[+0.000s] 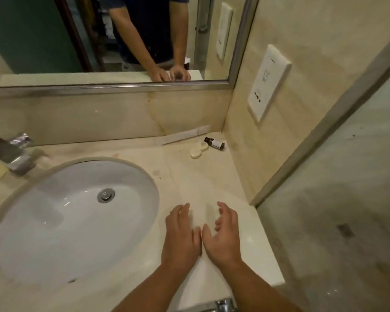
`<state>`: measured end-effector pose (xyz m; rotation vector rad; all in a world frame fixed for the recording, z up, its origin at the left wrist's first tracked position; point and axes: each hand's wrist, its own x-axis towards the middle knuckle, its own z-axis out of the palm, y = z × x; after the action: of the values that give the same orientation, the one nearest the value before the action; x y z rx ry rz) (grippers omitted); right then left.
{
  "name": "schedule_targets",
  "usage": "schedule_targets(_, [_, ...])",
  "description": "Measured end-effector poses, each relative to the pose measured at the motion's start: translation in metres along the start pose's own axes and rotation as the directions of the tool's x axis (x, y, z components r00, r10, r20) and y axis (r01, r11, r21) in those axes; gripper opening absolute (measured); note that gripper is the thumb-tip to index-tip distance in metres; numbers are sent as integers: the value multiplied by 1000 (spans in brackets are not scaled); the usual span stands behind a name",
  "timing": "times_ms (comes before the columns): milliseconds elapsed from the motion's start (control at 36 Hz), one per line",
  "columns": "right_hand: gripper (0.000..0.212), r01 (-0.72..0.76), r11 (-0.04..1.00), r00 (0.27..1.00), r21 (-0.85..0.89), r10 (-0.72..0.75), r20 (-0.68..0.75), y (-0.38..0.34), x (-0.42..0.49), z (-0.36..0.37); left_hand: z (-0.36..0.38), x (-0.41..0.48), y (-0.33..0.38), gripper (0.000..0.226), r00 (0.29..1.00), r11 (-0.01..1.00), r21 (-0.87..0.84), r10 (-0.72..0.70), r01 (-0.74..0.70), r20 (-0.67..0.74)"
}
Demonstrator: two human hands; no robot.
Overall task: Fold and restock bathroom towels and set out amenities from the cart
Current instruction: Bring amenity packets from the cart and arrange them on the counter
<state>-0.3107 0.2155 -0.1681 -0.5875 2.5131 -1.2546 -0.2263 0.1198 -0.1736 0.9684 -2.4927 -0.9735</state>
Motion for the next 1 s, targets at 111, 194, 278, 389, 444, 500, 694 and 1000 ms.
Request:
schedule_targets(111, [64,26,999,997,-40,-29,-75,-11,68,13,11,76,1,68,997,1000,-13,22,-23,-75])
schedule_targets(194, [62,51,996,995,-70,-57,-86,-16,116,23,13,140,-1,71,996,1000,-17,9,-10,-89])
schedule_targets(278, [59,99,987,990,-125,-110,-89,-19,161,37,16,194,-4,75,994,997,75,40,-32,-106])
schedule_targets(389, [55,128,978,983,-166,-148,-112,-25,212,51,21,245,-5,75,994,969,234,96,-80,-57])
schedule_targets(444, [55,136,972,981,-190,-159,-108,-28,233,56,23,262,-5,69,994,949,301,108,-97,-20])
schedule_targets(500, [53,138,961,978,-238,-170,-120,-33,249,59,23,275,-5,60,994,938,329,109,-105,5])
schedule_targets(694, [53,181,859,965,-478,-249,-81,-41,277,67,25,298,-1,48,999,945,328,11,2,-38])
schedule_targets(1000, [37,85,923,985,-375,-136,-111,-38,290,67,19,304,7,53,999,985,170,-37,33,20])
